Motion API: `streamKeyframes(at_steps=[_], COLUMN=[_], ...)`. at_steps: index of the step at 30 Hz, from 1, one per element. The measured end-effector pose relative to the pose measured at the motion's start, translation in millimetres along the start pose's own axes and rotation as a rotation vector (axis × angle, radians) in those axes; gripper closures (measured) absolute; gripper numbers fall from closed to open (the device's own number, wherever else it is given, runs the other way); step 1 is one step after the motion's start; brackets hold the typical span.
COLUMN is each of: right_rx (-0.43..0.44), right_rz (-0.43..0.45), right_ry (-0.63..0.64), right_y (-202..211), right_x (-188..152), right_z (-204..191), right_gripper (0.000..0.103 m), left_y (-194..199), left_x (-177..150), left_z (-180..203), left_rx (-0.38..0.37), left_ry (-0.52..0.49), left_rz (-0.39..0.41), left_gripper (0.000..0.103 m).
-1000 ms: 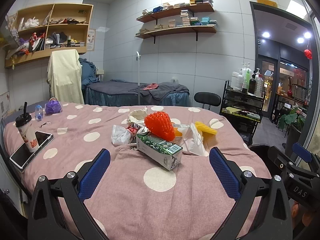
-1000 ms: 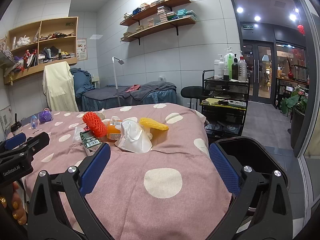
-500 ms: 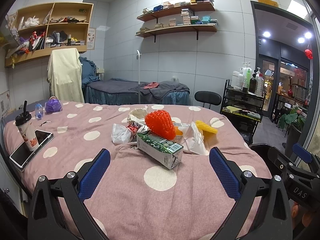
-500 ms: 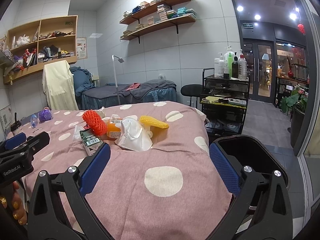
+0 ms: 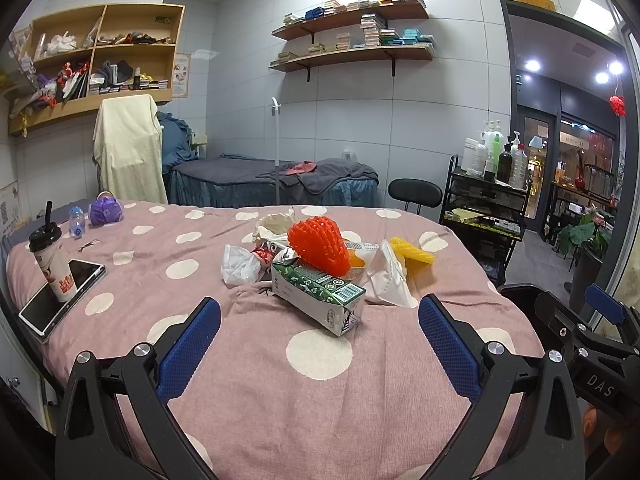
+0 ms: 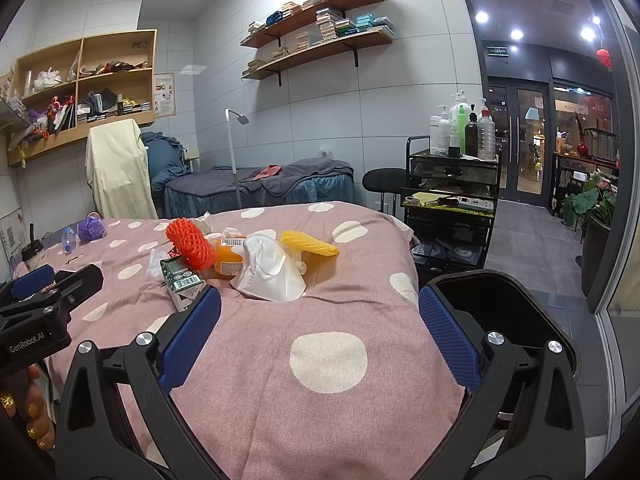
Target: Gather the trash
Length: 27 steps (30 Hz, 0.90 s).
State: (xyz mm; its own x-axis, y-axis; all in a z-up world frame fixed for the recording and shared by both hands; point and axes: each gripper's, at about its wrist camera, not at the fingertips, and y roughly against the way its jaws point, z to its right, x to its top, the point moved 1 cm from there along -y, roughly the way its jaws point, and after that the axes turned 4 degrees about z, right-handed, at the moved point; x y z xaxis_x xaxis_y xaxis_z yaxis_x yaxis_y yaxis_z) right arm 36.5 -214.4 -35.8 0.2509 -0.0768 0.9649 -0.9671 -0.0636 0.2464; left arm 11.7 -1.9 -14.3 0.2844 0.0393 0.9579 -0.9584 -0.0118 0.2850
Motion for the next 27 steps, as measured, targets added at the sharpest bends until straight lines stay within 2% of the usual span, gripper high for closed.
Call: streamKeyframes(at_steps=[11, 17, 22, 27], right_rx=[0.0, 0.015, 0.086, 0.214], right_rz=[-0.007, -0.039, -0.126, -0.217], right_ry=[0.006, 0.051, 0.107, 0.135], right_y=[-1.3, -11.7, -35.0, -66.1], right_x=[-0.3, -0.9, -1.5, 2.2], right_z=[0.0, -4.0, -14.7, -36.9], right_gripper=[0.005, 0.005, 0.005, 0.005], left_y=[-6.3, -18.4, -36.6, -46.1], left_x=[-4.1, -13.6, -22.7, -23.8], left_z=[1.5, -8.0, -22.9, -36.4], left_rx=[0.001, 0.0, -0.008, 0.012], left_ry=[-0.008, -0.008, -0.026, -0.043], left_rz=[-0.011, -0.078, -0.18, -0.214], left_gripper=[0.006, 0.006, 0.006, 0.006])
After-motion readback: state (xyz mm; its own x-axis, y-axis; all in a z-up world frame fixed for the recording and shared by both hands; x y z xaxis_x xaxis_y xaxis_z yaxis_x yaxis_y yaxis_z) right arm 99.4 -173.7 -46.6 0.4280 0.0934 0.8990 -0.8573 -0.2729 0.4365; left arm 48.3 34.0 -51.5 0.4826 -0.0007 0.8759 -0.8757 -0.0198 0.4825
